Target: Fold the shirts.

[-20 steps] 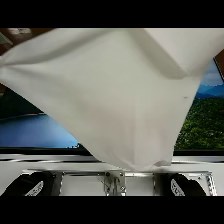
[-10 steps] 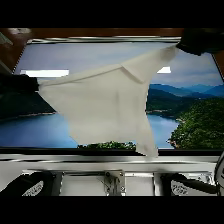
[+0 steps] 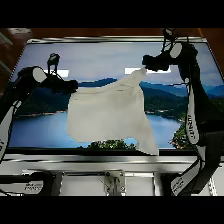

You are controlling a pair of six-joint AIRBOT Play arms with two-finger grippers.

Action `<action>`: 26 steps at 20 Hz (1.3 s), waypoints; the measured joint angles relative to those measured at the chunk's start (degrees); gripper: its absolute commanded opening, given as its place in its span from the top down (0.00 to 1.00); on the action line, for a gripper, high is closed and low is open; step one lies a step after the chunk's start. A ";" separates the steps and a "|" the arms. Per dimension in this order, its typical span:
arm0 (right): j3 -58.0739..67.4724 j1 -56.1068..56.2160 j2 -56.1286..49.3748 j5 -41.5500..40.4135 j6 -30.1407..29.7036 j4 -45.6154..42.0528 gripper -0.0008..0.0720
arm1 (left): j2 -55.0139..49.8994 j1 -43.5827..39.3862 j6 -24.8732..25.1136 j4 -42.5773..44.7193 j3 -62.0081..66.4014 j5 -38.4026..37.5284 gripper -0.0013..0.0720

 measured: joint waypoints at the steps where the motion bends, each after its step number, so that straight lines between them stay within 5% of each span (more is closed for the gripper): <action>1: 0.02 0.13 -1.20 0.98 0.22 0.68 0.36 | -2.01 0.00 -0.02 -1.62 0.00 -0.28 0.78; 2: 0.02 0.15 -1.92 1.79 0.37 1.20 0.06 | -3.56 0.13 -0.02 -2.99 0.00 -0.79 0.46; 3: 0.02 0.13 -2.21 2.38 0.44 1.73 0.06 | -4.79 0.46 -0.04 -4.09 0.07 -1.92 0.16; 4: 0.07 -0.11 -1.99 3.04 0.00 2.19 0.06 | -5.66 1.09 -0.09 -5.01 0.44 -3.72 0.07; 6: 0.09 -1.18 -0.20 5.40 -2.16 1.55 0.06 | -6.58 3.30 0.13 -5.77 1.51 -9.64 0.08; 9: 0.13 -4.96 3.85 14.64 -6.71 -5.66 0.31 | -4.81 8.44 3.58 -6.38 1.92 -20.09 0.08; 11: -0.61 -9.88 5.86 23.43 -9.51 -7.82 0.31 | -0.59 12.02 6.16 -6.73 -1.09 -23.98 0.08; 13: -3.26 -15.96 7.39 29.99 -11.10 -2.54 0.17 | 4.63 14.71 8.13 -7.02 -7.72 -25.51 0.08; 19: -19.26 -25.16 9.11 38.23 -13.70 13.73 0.17 | 15.93 17.99 14.97 -16.02 -36.81 -19.39 0.08; 26: -31.15 -22.62 9.35 31.47 -16.76 16.85 0.17 | 16.44 15.82 18.88 -25.68 -49.55 -8.22 0.12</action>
